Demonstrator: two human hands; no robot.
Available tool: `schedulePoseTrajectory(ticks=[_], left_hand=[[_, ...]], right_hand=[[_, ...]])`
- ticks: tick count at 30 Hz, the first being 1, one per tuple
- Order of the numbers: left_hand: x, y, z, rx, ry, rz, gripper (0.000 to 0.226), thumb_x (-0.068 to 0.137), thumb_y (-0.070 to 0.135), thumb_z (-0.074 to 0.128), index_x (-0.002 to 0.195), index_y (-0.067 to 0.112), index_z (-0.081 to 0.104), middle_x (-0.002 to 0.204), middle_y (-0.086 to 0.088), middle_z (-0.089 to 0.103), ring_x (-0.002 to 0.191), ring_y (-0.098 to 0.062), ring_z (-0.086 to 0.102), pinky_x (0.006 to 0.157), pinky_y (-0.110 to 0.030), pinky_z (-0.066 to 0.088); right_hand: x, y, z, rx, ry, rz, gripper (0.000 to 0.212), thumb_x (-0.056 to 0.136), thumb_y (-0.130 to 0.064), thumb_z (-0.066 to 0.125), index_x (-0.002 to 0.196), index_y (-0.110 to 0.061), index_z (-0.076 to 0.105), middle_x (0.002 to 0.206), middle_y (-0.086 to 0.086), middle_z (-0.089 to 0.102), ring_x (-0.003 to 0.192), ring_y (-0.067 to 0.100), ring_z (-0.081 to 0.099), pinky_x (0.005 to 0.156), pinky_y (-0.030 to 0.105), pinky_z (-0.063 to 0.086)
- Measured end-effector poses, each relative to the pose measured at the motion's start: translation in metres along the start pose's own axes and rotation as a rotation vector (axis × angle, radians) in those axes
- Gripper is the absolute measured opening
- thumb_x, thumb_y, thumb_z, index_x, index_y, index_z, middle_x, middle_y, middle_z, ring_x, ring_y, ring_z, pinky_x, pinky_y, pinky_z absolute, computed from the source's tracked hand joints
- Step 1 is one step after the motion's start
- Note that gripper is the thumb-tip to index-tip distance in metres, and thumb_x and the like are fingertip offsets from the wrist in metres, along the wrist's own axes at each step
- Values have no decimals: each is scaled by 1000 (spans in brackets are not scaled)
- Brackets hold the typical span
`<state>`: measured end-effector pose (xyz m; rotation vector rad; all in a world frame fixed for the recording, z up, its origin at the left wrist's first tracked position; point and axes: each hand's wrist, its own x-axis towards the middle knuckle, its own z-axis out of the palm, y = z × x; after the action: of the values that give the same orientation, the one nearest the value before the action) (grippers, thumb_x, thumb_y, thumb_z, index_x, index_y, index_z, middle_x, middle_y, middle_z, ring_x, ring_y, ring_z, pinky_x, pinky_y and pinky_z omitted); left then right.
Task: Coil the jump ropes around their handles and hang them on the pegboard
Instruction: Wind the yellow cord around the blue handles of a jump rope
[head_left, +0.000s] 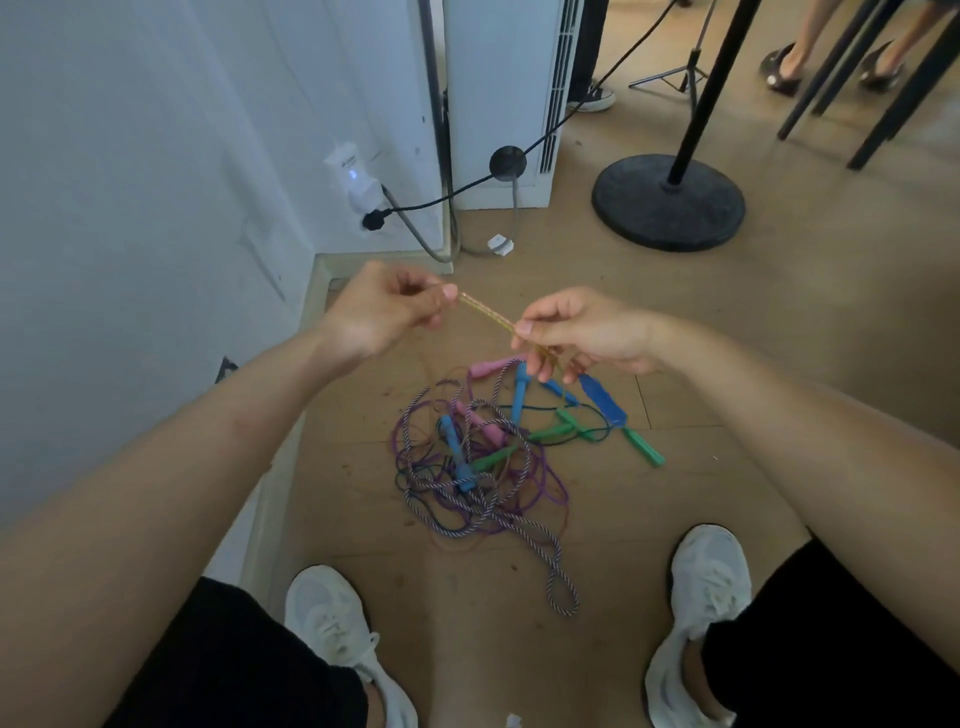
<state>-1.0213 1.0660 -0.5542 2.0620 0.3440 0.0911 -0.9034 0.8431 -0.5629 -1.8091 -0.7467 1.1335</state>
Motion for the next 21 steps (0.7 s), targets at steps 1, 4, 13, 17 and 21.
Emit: schedulePoseTrajectory(ticks=[1,4,13,17,21], left_hand=[[1,-1,-7,-9,59,-7,17,95,30,67,82,21,72,68,2,65,66,-15,58,71,-30,50],[6,-2,-26,-54,228,-16,22,95,32,66,78,21,72,66,-1,61,70,-22,55,76,-38,48],[2,-15,-36,272,215,71,14,90,22,74,103,18,74,94,2,73,89,-15,69,91,-38,57],[-11,0,-8,205,24,250,21,87,18,77,108,19,73,102,5,73,95,-8,69,92,-36,56],[-19,4,19,163,-159,322,25,86,22,78,110,24,71,102,6,74,99,-12,69,88,-33,55]], right_hand=[[-1,1,-1,-17,6,-7,21,100,-20,56,107,-4,66,86,13,70,71,17,67,52,24,52],[-2,3,-4,-87,41,-37,17,98,-19,59,105,-6,68,87,16,70,76,21,68,56,29,52],[-6,0,-5,153,4,10,25,104,-20,45,109,-4,64,77,8,62,66,16,61,54,27,45],[-6,-6,-1,255,-51,-17,27,104,-22,44,112,-5,63,84,10,67,68,16,64,53,26,45],[-10,-11,4,288,-123,-19,31,106,-19,41,122,1,59,98,17,69,82,25,69,57,29,56]])
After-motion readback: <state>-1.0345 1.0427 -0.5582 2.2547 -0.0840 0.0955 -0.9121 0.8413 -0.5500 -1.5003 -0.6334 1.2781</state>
